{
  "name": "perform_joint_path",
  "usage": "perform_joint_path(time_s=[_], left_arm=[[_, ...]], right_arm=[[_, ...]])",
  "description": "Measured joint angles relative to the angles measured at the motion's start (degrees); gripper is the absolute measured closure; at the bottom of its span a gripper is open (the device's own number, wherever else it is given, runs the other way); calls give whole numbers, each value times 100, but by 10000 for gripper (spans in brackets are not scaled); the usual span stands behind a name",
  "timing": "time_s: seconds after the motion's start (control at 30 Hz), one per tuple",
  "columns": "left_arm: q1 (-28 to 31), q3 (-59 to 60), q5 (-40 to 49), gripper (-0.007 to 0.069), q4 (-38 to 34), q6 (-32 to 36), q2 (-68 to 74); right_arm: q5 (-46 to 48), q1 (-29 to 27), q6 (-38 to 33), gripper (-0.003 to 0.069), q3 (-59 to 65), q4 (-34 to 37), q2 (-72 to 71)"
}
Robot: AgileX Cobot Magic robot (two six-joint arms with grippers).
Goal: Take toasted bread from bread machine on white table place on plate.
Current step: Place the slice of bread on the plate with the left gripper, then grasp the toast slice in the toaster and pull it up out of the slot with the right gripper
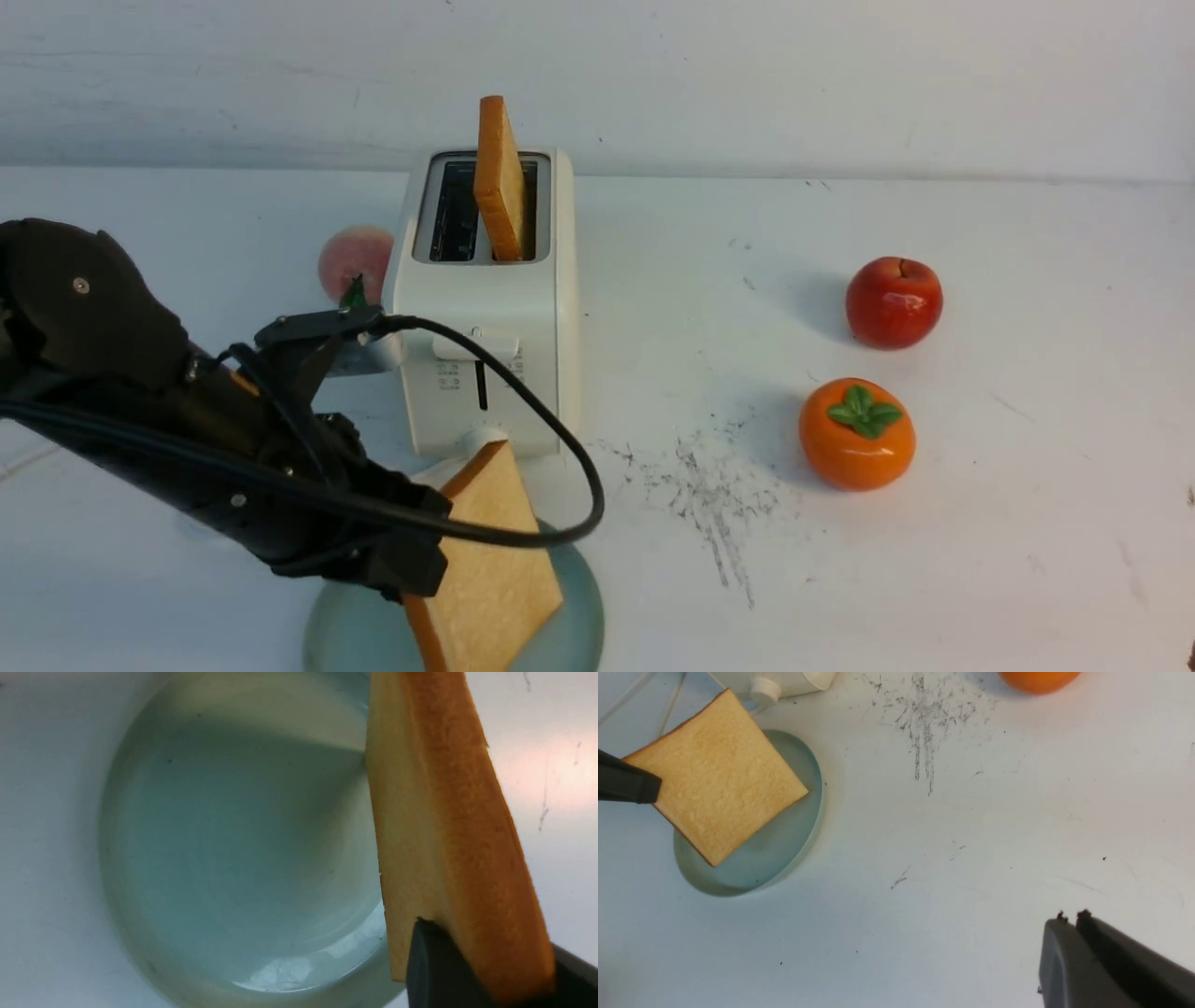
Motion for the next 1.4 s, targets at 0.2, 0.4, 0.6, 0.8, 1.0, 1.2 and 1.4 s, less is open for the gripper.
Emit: perform_joint_path(time_s=[0.2,0.4,0.6,0.8,1.0,1.2,1.4], left_arm=[[0,0,-11,188,116,-238,0],[0,-459,223,74,740,-428,0],[0,-1034,787,98,1508,-1149,0],[0,-1207,1343,259,2219,-1848,-108],[0,-1207,1491,639,2516,-2035,-1106],[0,-1207,1491,638,2518,-2089,-2753],[0,-1218,1460,638,2582,-2277,-3979]], right_arm=[[50,0,0,626,0,42,0],[262,0,0,626,-24,159,7],[305,0,-1,626,-360,146,267],[539,0,-369,626,-1046,631,1114],[736,8,-1366,626,-1733,1845,2374],[341,830,-1630,626,-2537,1890,3480],[-440,2056,-1278,626,-3610,815,4383]])
